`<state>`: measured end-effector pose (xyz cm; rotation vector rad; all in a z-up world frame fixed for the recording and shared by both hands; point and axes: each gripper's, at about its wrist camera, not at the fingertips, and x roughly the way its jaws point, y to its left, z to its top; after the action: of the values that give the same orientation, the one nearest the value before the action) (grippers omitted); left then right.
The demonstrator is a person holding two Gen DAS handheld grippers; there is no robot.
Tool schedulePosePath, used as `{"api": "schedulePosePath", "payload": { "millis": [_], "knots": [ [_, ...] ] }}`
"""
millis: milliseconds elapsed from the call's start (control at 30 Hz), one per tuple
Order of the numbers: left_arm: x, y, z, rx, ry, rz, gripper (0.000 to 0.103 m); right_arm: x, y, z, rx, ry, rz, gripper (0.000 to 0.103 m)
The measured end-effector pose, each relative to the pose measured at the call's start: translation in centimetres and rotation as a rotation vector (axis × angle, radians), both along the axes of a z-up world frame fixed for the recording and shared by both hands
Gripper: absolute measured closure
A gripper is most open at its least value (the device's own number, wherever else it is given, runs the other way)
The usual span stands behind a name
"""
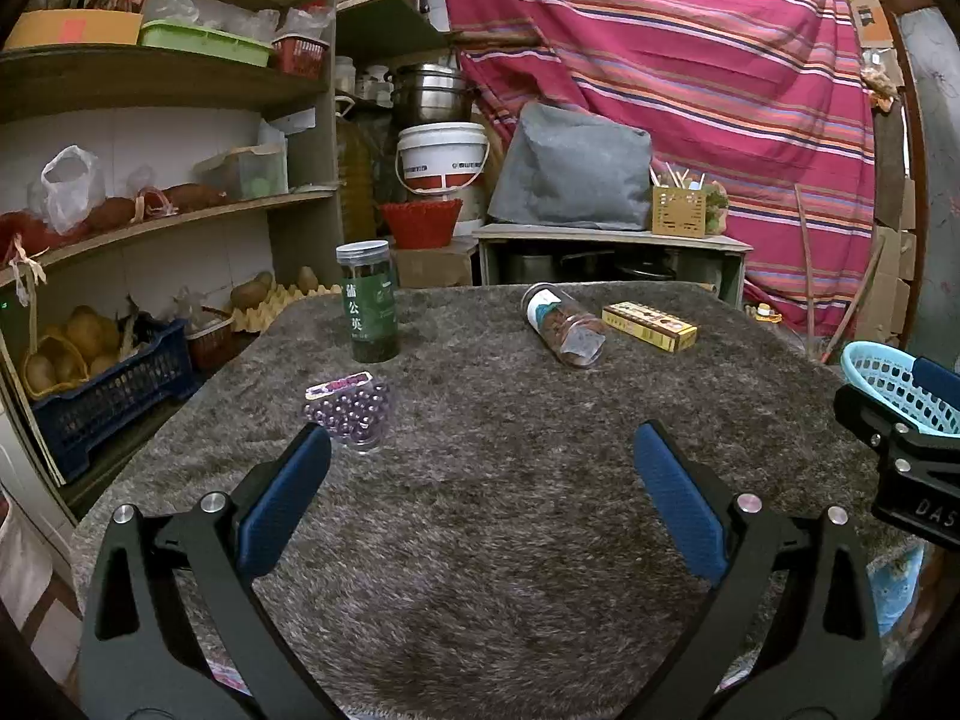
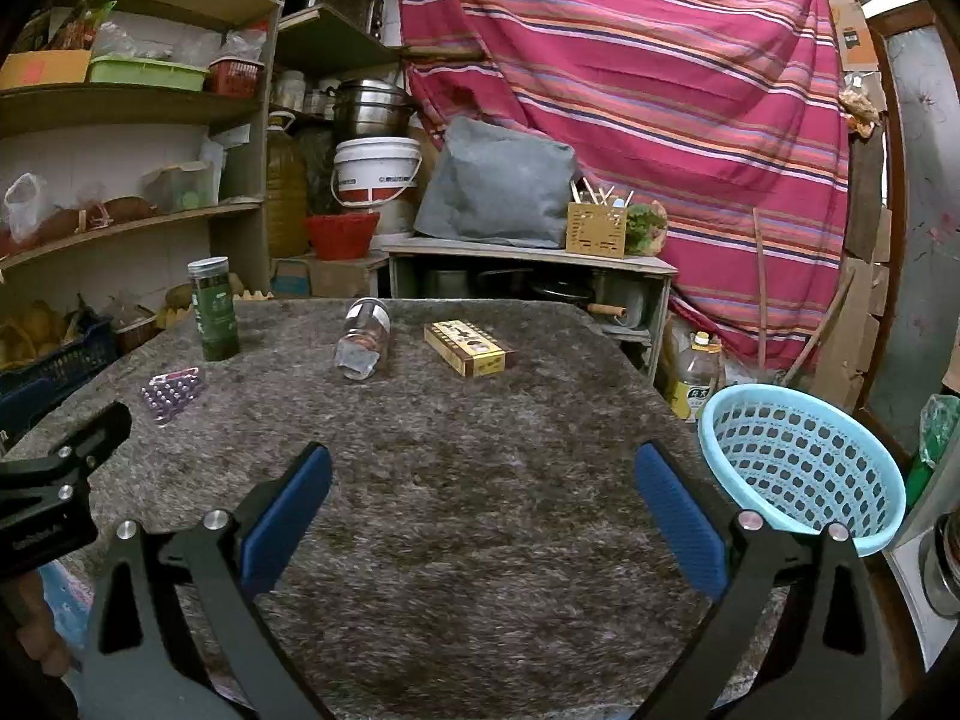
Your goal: Collect trash
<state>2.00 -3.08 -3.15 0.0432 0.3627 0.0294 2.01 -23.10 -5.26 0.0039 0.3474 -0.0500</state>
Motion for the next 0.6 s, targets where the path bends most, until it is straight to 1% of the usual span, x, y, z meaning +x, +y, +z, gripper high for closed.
{"api": "schedulePosePath", "payload": {
  "millis": [600],
  "knots": [
    [0.02,0.21,0.21,-0.006,-0.002,0.003,0.005,-0.07,-0.09,0.00,-0.002,-0.001,0.001,0.004]
  ]
}}
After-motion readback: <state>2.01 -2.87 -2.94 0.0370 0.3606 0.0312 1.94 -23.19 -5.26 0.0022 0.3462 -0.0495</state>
